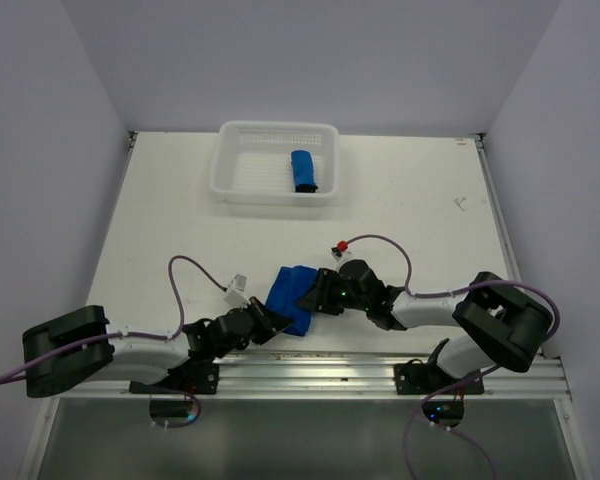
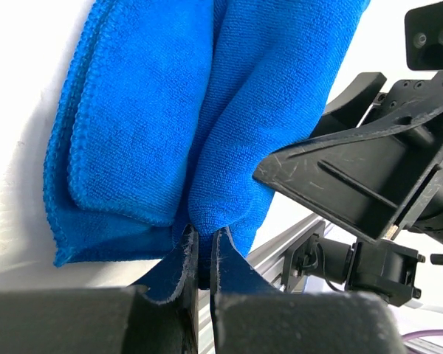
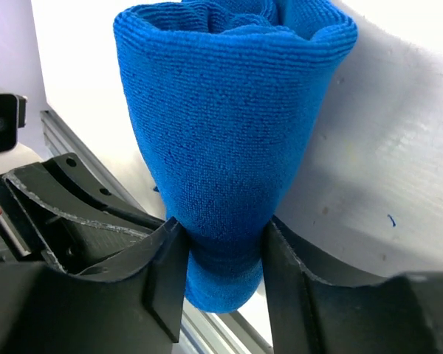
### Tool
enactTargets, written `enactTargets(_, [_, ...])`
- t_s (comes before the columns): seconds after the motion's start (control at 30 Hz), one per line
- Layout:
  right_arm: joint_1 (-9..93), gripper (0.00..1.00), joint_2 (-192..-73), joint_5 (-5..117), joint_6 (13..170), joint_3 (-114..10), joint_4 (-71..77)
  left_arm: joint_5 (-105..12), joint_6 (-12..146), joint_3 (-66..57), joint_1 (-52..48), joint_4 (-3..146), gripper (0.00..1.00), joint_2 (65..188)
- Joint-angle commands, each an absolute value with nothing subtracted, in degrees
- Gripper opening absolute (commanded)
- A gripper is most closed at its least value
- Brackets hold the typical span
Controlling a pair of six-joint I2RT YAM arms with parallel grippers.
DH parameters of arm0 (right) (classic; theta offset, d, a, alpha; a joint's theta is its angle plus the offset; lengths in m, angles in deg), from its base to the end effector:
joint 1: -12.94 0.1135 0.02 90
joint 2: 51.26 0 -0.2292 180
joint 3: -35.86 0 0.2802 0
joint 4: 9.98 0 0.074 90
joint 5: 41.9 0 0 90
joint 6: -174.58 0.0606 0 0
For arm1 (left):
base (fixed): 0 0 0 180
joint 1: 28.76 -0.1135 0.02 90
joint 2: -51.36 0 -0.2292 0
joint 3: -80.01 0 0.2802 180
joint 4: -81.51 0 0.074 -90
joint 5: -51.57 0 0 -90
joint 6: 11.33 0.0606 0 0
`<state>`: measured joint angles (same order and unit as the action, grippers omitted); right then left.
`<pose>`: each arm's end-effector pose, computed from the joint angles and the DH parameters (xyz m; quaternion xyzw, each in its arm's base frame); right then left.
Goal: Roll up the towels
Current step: Roll the towel
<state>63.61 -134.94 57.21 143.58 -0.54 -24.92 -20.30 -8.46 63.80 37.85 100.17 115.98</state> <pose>0.1814 0.2365 0.0639 0.0252 0.8738 0.4330 0.2200 0.1054 -0.1963 0.0457 -0.2299 0.8264 -0.4517 0.2453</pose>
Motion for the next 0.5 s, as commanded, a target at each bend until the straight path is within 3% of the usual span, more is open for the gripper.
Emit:
enactTargets(0.0, [63.65,0.38,-135.9,52.94,144.35,-3.58,-26.0,-23.14,-5.53,67.64,37.51,100.26,0.01,116.57])
enactTargets(0.07, [63.56,0.31,-135.99,52.5,144.87,-4.19,-24.43,-23.14,-5.09,67.55,37.42,100.17,0.11,116.48])
enactTargets(0.2, [63.56,0.28,-135.64,52.06,145.05,-5.07,-21.52,-23.31,-3.6,67.55,37.24,99.82,0.36,115.61])
enactTargets(0.3, [63.56,0.28,-135.28,51.62,145.31,-5.33,-20.12,-23.14,-2.63,67.46,37.24,98.07,0.44,113.77])
enactTargets(0.47, [63.56,0.28,-134.05,50.3,145.84,-5.69,-16.16,-21.13,1.75,64.4,37.24,89.31,0.5,108.15])
